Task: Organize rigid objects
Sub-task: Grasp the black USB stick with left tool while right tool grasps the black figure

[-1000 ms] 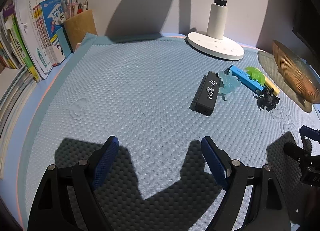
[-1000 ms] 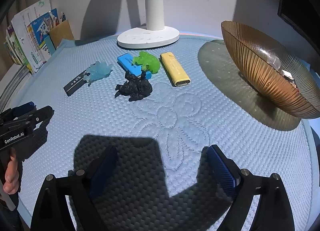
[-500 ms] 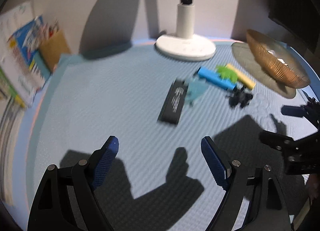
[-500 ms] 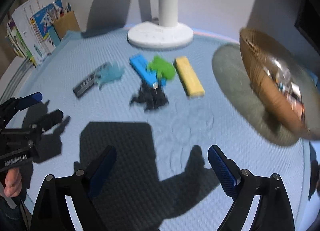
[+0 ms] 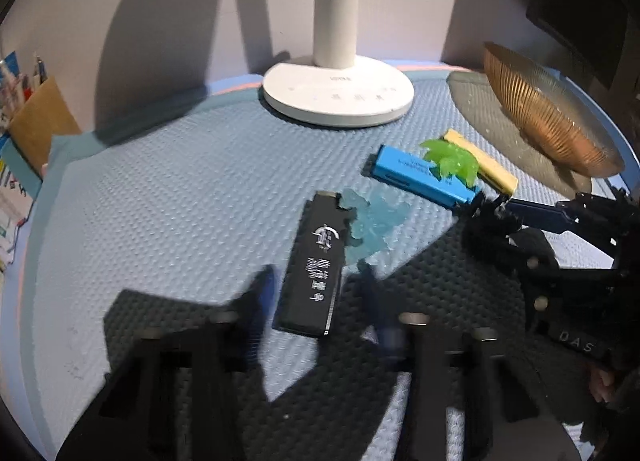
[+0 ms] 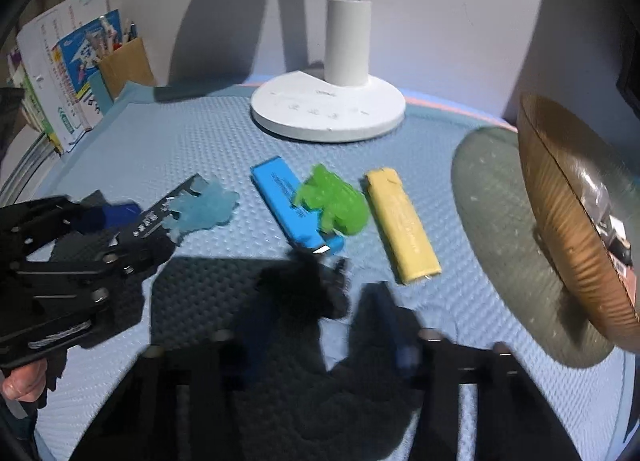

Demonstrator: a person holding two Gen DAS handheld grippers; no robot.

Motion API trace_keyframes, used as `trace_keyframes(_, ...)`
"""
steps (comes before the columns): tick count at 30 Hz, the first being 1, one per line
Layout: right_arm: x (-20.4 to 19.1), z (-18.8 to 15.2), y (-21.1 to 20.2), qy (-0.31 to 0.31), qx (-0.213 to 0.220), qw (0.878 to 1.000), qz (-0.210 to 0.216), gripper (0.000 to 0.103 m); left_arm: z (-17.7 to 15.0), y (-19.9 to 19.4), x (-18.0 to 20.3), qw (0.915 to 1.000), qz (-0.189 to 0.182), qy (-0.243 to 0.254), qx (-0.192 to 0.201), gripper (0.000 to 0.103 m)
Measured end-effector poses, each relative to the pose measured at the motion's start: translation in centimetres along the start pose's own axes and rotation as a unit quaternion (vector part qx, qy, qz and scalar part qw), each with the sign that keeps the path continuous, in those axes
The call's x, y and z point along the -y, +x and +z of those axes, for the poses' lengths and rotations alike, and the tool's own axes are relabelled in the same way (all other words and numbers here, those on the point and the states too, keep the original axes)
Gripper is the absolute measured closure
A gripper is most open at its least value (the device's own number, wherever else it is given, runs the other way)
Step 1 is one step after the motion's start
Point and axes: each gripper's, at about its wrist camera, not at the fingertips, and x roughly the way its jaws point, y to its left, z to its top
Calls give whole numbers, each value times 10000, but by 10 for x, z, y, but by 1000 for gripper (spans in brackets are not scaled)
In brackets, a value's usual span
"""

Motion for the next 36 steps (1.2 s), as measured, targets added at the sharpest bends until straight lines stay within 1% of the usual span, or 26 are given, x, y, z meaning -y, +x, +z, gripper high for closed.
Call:
trace_keyframes(1, -2, 0, -1, -30, 13, 10000, -8, 69, -1, -3, 1, 10000, 6, 9, 50, 82)
trace_keyframes(3, -2, -3, -5, -11, 34, 10000, 37, 69, -3, -7, 2, 10000, -18, -1, 78, 82)
trace_keyframes(7, 6, -13, -26, 287, 41, 9988, 389, 69, -14, -29, 3, 9995, -175, -84, 248, 82)
trace_keyframes(11, 19, -32, -60, 389, 70, 9975, 583, 69, -38, -60, 8, 9983, -377, -207, 382, 82)
trace_keyframes(13, 27, -48, -74, 419, 36, 9973, 610, 69, -50, -69, 14, 9979, -467, -215, 398, 82)
trace_keyframes(17, 37, -77, -78, 374, -163, 9982, 437, 69, -75, -71, 27, 9976, -603, -233, 238, 82)
trace_keyframes(19, 40, -89, -75, 446, -248, 9975, 494, 69, -81, -64, 32, 9978, -592, -243, 142, 82)
trace_keyframes(21, 41, -96, -76, 476, -177, 9972, 542, 69, -83, -60, 34, 9980, -560, -289, 64, 81)
trace_keyframes(22, 41, -97, -77, 465, -141, 9973, 551, 69, -84, -62, 35, 9979, -562, -310, 83, 76)
trace_keyframes(24, 43, -100, -79, 444, -157, 9969, 627, 66, -83, -64, 34, 9973, -640, -355, 98, 65)
trace_keyframes(25, 44, -102, -81, 450, -164, 9964, 698, 58, -83, -64, 33, 9976, -582, -364, 108, 65)
trace_keyframes(26, 46, -103, -83, 467, -153, 9960, 747, 48, -82, -63, 33, 9981, -494, -356, 86, 65)
trace_keyframes(27, 47, -104, -85, 492, -118, 9961, 723, 45, -80, -60, 33, 9986, -404, -343, 42, 65)
trace_keyframes(31, 45, -104, -84, 488, -99, 9968, 631, 45, -79, -57, 38, 9991, -304, -288, 58, 65)
trace_keyframes(33, 39, -103, -82, 453, -87, 9977, 502, 46, -77, -55, 44, 9996, -164, -203, 51, 66)
trace_keyframes(34, 33, -103, -80, 388, -67, 9986, 363, 54, -77, -54, 48, 9998, -93, -144, 69, 73)
trace_keyframes(35, 26, -102, -78, 280, -62, 9994, 192, 68, -77, -54, 51, 9999, -67, -98, 93, 79)
trace_keyframes(36, 21, -102, -77, 174, -36, 9998, 10, 70, -77, -55, 53, 9998, -122, -77, 112, 82)
